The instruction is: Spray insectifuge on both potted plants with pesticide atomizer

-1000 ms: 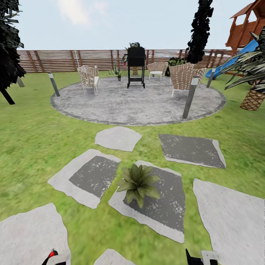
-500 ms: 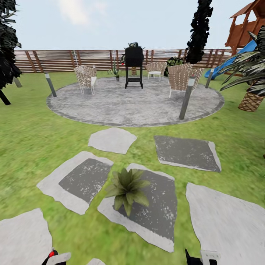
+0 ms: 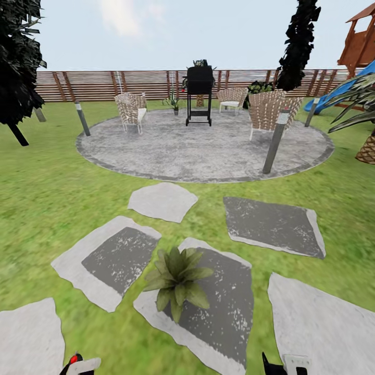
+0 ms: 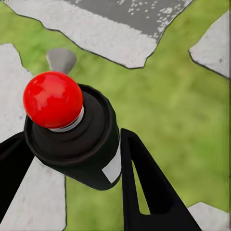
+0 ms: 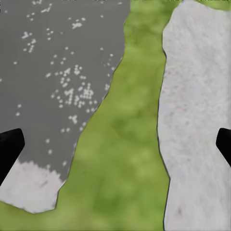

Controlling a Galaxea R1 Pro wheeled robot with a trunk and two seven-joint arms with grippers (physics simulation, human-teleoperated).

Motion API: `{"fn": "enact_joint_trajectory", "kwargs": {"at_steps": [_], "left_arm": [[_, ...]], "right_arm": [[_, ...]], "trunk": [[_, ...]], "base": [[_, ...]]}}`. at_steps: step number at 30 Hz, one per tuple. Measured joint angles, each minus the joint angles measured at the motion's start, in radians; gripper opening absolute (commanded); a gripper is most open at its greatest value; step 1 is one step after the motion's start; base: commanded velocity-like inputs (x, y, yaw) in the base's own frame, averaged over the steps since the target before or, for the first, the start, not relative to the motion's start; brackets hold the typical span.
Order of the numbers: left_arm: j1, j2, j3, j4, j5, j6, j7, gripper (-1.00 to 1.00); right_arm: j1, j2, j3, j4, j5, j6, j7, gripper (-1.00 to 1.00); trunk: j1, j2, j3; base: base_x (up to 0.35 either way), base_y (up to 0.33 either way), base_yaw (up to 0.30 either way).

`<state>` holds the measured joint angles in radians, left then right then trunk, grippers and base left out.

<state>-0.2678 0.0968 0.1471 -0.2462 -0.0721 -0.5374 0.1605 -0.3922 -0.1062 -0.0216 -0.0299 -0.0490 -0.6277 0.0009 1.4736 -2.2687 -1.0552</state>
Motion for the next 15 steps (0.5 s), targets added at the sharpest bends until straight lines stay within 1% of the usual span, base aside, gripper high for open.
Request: {"fn": "enact_joint_trajectory", "kwargs": {"at_steps": [2,3,4,5,6,7,8,9,10,12,13,15], "left_arm": [[-0.001,0.000,-0.006,-0.002,-0.005,0.001,-0.002,-1.00],[-0.002,0.000,-0.012,-0.002,-0.014,0.003,-0.006,-1.00],[-0.005,0.003,-0.029,-0.003,-0.032,0.005,-0.022,-1.00],[-0.008,0.007,-0.057,-0.003,-0.062,0.008,-0.060,-1.00],[-0.009,0.010,-0.072,-0.003,-0.081,0.010,-0.098,-1.00],[-0.009,0.016,-0.092,-0.005,-0.121,0.011,-0.192,-1.00],[-0.012,0.029,-0.094,-0.011,-0.138,0.012,-0.275,-1.00],[-0.018,0.050,-0.096,-0.015,-0.165,0.014,-0.371,-1.00],[-0.030,0.062,-0.097,-0.018,-0.189,0.019,-0.434,-1.00],[-0.068,0.082,-0.097,-0.018,-0.242,0.040,-0.537,-1.00],[-0.091,0.089,-0.097,-0.018,-0.268,0.058,-0.583,-1.00],[-0.133,0.105,-0.096,-0.019,-0.316,0.110,-0.672,-1.00]], "right_arm": [[0.000,-0.001,0.002,-0.002,0.003,0.000,0.001,1.00],[0.000,-0.001,0.003,-0.004,0.015,0.001,0.003,1.00],[0.000,-0.001,0.004,-0.006,0.039,0.001,0.005,1.00],[0.000,-0.003,0.004,-0.013,0.075,0.001,0.005,1.00],[0.000,-0.004,0.004,-0.022,0.103,0.001,0.006,1.00],[-0.001,-0.006,0.004,-0.060,0.174,0.002,0.007,1.00],[-0.001,-0.007,0.003,-0.102,0.239,0.003,0.007,1.00],[-0.001,-0.007,0.002,-0.148,0.318,0.003,0.007,1.00],[-0.001,-0.007,0.002,-0.173,0.371,0.004,0.007,1.00],[-0.001,-0.004,0.001,-0.207,0.467,0.005,0.008,1.00],[-0.001,-0.003,0.001,-0.221,0.508,0.006,0.010,1.00],[-0.002,-0.001,0.001,-0.247,0.588,0.007,0.039,1.00]], "trunk": [[0.000,0.000,0.000],[0.000,0.000,0.000],[0.000,0.000,0.000],[0.000,0.000,0.000],[0.000,0.000,0.000],[0.000,0.000,0.000],[0.000,0.000,0.000],[0.000,0.000,0.000],[0.000,0.000,0.000],[0.000,0.000,0.000],[0.000,0.000,0.000],[0.000,0.000,0.000]], "base": [[0.009,-0.007,0.001],[0.003,-0.003,0.000],[0.002,-0.001,0.000],[0.001,-0.001,0.000],[0.000,0.000,0.000],[0.000,0.000,0.000],[0.000,0.000,0.000],[0.000,0.000,0.000],[0.000,0.000,0.000],[0.000,0.000,0.000],[0.000,0.000,0.000],[0.000,0.000,0.000]]}}
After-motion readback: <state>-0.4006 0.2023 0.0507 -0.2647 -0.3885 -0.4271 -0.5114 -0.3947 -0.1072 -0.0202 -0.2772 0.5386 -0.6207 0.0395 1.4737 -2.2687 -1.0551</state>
